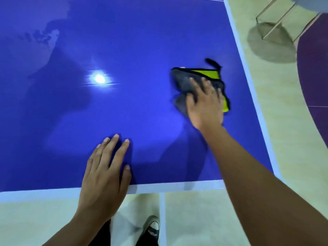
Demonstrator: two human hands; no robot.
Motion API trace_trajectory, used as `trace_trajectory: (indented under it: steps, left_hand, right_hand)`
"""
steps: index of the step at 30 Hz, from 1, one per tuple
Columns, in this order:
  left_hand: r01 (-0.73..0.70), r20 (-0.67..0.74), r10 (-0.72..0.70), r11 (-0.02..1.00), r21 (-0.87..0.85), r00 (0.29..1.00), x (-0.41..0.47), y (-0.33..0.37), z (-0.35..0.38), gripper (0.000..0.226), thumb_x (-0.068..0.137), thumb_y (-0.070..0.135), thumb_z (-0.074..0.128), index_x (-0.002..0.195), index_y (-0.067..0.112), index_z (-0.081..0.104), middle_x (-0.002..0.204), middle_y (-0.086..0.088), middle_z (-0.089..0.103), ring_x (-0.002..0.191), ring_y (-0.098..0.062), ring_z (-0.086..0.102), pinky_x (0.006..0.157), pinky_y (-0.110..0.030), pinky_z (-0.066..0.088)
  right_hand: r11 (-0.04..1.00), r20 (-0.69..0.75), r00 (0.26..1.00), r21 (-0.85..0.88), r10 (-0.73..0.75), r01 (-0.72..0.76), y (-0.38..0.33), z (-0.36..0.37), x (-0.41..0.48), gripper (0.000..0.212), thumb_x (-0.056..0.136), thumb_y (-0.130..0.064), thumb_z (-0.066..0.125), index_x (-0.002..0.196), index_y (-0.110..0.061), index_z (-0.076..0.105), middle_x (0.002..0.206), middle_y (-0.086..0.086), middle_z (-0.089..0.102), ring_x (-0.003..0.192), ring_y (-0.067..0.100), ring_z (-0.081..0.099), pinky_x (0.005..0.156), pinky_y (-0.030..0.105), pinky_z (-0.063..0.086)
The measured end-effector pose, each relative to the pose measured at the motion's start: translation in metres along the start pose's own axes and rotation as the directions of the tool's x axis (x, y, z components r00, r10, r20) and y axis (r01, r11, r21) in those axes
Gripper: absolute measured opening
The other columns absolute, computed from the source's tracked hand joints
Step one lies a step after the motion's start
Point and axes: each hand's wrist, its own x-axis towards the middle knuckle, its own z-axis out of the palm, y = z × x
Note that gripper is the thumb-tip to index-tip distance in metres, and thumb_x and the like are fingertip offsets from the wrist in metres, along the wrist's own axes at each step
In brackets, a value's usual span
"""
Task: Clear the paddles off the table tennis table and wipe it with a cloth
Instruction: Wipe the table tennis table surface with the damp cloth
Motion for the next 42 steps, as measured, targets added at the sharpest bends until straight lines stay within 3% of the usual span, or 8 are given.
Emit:
trace_trajectory:
  steps: [5,17,20,25,35,42]
  left_hand:
    - [0.046,0.005,-0.047,0.995,0.083,0.999,-0.001,0.009,0.008,0.058,0.095,0.032,0.036,0.15,0.014,0.043,0.16,-0.009,0.035,0.15,-0.03,0.027,0.124,-0.047,0.021]
    - [0.042,-0.061,-0.043,0.999,-0.025,0.997,-0.015,-0.009,-0.01,0.06,0.095,0.034,0.042,0.152,0.016,0.041,0.162,-0.008,0.032,0.151,-0.027,0.026,0.123,-0.046,0.021]
    - [0.105,-0.109,-0.104,0.995,-0.005,0.989,-0.04,-0.044,-0.023,0.061,0.094,0.033,0.042,0.152,0.015,0.042,0.162,-0.009,0.031,0.151,-0.029,0.027,0.123,-0.05,0.022]
    - [0.175,-0.115,-0.172,0.985,0.009,0.978,-0.086,-0.107,-0.044,0.063,0.093,0.033,0.04,0.153,0.014,0.04,0.163,-0.01,0.029,0.151,-0.031,0.026,0.123,-0.05,0.02]
    - [0.044,-0.065,-0.045,0.999,-0.021,0.997,-0.127,-0.182,-0.06,0.06,0.096,0.031,0.04,0.151,0.008,0.04,0.161,-0.011,0.032,0.152,-0.03,0.025,0.123,-0.049,0.022]
    - [0.095,-0.079,-0.096,0.995,-0.018,0.992,-0.126,-0.168,-0.054,0.062,0.095,0.032,0.039,0.15,0.005,0.04,0.16,-0.014,0.033,0.15,-0.033,0.028,0.124,-0.049,0.019]
  right_hand:
    - [0.967,-0.008,0.967,0.035,0.253,-0.252,0.104,-0.022,-0.023,0.065,0.095,-0.051,0.025,0.158,-0.038,0.032,0.167,0.004,0.027,0.153,0.025,0.024,0.127,0.046,0.008]
    - [0.961,-0.024,0.961,0.036,0.276,-0.276,0.103,-0.023,-0.026,0.071,0.091,-0.054,0.022,0.158,-0.035,0.03,0.167,0.008,0.027,0.154,0.028,0.022,0.126,0.053,0.009]
    - [0.955,-0.016,0.955,0.021,0.297,-0.297,0.058,-0.015,-0.036,0.07,0.092,-0.054,0.022,0.159,-0.036,0.03,0.168,0.007,0.024,0.155,0.026,0.018,0.126,0.052,0.006]
    - [0.987,-0.016,0.987,0.005,0.161,-0.161,-0.059,0.008,-0.063,0.057,0.103,-0.044,0.038,0.159,-0.036,0.031,0.168,0.005,0.024,0.155,0.024,0.018,0.126,0.051,0.005]
    - [0.976,0.021,0.976,0.02,-0.215,0.215,-0.292,0.046,-0.129,0.06,0.099,-0.05,0.035,0.157,-0.039,0.034,0.168,0.002,0.027,0.156,0.02,0.02,0.125,0.051,0.007]
    - [0.926,0.059,0.927,0.096,-0.37,0.364,-0.321,0.052,-0.155,0.056,0.102,-0.047,0.038,0.157,-0.037,0.036,0.168,0.002,0.027,0.156,0.019,0.018,0.126,0.049,0.002]
